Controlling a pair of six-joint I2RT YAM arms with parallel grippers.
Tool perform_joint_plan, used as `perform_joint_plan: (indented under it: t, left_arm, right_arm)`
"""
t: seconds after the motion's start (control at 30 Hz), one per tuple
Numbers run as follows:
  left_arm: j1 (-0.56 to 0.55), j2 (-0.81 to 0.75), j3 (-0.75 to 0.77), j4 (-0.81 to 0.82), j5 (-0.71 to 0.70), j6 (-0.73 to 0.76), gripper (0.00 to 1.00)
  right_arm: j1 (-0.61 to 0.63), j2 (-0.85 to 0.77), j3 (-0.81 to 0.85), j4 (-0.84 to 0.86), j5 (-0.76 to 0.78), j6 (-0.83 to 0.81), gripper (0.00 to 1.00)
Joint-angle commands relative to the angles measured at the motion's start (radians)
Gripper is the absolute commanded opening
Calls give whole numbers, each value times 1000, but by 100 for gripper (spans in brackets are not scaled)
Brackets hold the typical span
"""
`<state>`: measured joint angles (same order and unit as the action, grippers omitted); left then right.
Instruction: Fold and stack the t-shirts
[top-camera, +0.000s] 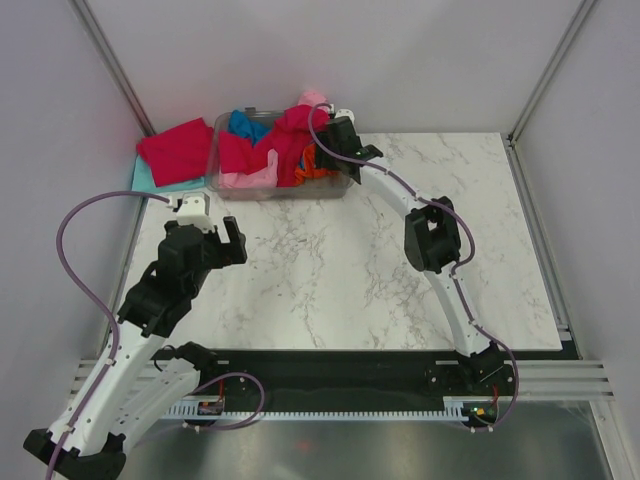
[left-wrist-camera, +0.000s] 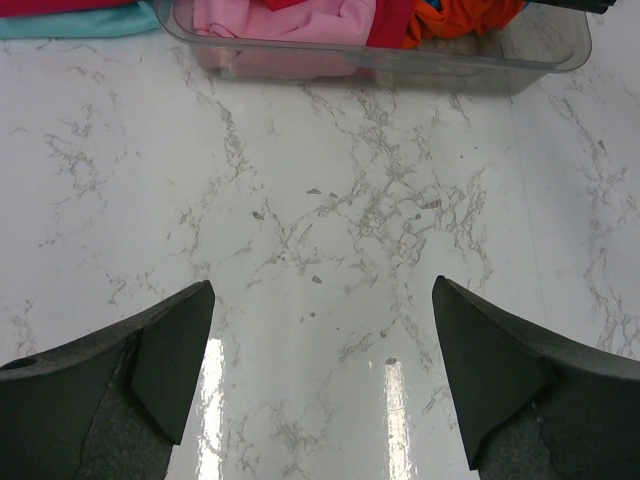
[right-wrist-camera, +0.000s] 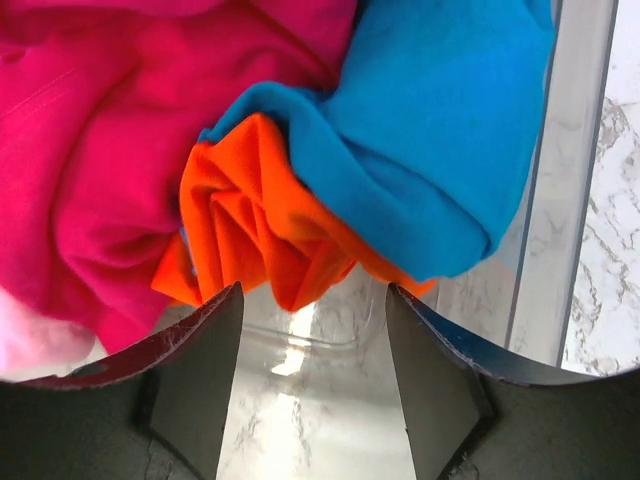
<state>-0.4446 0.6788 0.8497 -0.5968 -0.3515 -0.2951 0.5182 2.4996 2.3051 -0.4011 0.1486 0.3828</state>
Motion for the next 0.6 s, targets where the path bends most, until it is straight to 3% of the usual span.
perform_joint_plan:
  t: [0.0,0.1,0.27,0.33,0.37,0.43,0.57]
  left_arm:
    - [4,-1,9,23,16,-9,97]
    - [4,-2,9,25,17,-9,97]
    - [4,-2,11,25,23,-9,97]
    - [4,-2,9,25,23,-9,97]
    - [4,-2,9,26,23,-9,97]
    - [4,1,8,26,25,-9,97]
    - [3,8,11,26,23,-7,96]
  right_arm:
    - [-9,42,79,34,17,28,67]
    - [-10,77,102,48,23,41,65]
    - [-12,145,154,62,12,54,53]
    - [-10,156,162,64,6,62,43]
    - [-12,157,159,68,2,65,22]
    - [-11,147,151,68,-15,79,3]
    - [-3,33,71,126,-75,82,0]
